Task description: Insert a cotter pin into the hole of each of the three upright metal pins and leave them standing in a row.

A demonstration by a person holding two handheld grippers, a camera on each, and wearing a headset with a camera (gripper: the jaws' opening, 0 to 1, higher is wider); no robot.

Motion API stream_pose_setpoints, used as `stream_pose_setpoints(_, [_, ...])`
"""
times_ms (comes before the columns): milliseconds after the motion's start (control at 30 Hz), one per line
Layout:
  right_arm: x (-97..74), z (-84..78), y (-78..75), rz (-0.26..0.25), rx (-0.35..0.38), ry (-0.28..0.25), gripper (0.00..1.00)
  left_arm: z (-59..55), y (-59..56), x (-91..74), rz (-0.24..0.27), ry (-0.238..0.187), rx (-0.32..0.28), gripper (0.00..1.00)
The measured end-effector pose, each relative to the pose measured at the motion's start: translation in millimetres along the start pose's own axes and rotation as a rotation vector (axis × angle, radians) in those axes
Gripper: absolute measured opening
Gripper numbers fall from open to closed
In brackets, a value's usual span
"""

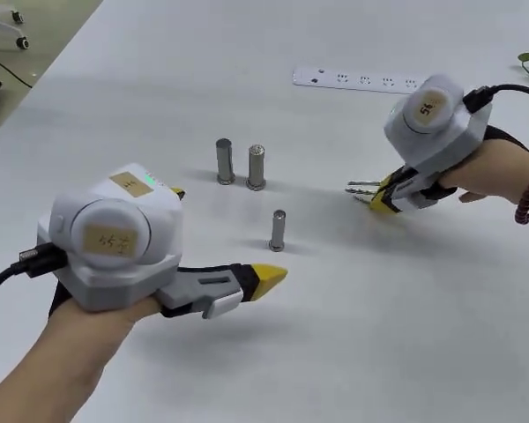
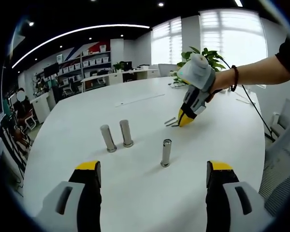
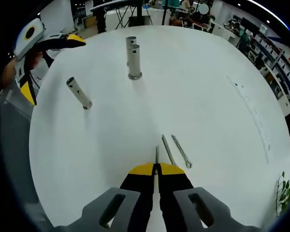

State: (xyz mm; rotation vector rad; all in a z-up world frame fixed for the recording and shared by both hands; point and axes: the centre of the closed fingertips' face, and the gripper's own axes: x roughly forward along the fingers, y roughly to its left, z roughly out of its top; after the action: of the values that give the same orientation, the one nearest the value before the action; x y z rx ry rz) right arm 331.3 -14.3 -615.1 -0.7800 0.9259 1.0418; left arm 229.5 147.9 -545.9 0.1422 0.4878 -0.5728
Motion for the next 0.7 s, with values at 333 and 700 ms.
stream_pose_setpoints(333, [-3.8, -1.1, 5.8, 0.029, 0.021, -0.075, 0.0, 0.5, -2.6, -1.5, -0.005, 0.002, 0.001, 0.84])
stream_pose_setpoints(700, [-21.7, 14.9, 33.6, -0.002, -0.126, -0.133, 0.0, 7.0, -8.7, -4.3, -0.027, -0.011, 0.005, 0.75])
